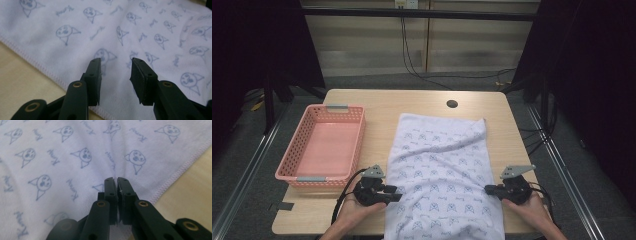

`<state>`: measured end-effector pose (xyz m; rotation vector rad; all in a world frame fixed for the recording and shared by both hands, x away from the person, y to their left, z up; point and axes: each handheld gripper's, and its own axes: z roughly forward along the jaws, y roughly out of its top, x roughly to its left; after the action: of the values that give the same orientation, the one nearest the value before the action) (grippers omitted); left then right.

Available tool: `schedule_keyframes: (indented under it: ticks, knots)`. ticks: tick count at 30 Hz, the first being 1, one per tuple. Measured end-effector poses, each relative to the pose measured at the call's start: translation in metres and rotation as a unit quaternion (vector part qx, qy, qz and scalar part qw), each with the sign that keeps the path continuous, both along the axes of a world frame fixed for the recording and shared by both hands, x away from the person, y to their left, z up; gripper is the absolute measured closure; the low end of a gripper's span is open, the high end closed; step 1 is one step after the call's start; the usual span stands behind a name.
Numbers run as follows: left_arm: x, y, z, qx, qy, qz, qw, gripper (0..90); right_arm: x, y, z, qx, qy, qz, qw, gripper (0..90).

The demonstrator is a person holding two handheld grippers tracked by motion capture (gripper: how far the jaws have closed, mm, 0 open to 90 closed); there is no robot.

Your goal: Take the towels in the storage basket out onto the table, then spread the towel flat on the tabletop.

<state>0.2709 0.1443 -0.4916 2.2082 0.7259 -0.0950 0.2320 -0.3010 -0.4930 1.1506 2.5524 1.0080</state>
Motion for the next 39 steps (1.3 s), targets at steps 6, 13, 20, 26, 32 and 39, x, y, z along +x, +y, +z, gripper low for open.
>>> schedule_keyframes:
  ticks: [6, 13, 20, 26, 32, 39]
  knots:
    - [-0.013, -0.009, -0.003, 0.026, -0.021, -0.028, 0.9991, 71.4, -0.017, -0.007, 0.003, -0.006, 0.021, 0.004, 0.9998, 87.0]
    - [-0.033, -0.002, 0.000, 0.045, -0.026, -0.037, 0.9979, 88.7, -0.020, -0.006, 0.002, 0.013, 0.032, 0.036, 0.9988, 84.5]
    - [-0.053, 0.009, 0.003, 0.039, 0.018, -0.074, 0.9963, 84.8, -0.032, 0.000, 0.005, 0.006, 0.041, 0.085, 0.9955, 82.8]
    - [-0.021, -0.002, 0.016, -0.002, -0.014, -0.024, 0.9996, 58.5, -0.016, -0.005, 0.017, 0.076, -0.004, 0.028, 0.9967, 68.9]
    - [0.034, -0.021, 0.014, -0.002, -0.039, 0.042, 0.9983, 55.1, 0.029, 0.009, 0.013, 0.048, -0.039, -0.029, 0.9977, 49.9]
    - [0.050, -0.025, -0.005, 0.041, -0.049, 0.034, 0.9974, 56.5, 0.050, 0.024, -0.007, 0.007, -0.040, -0.008, 0.9991, 55.9]
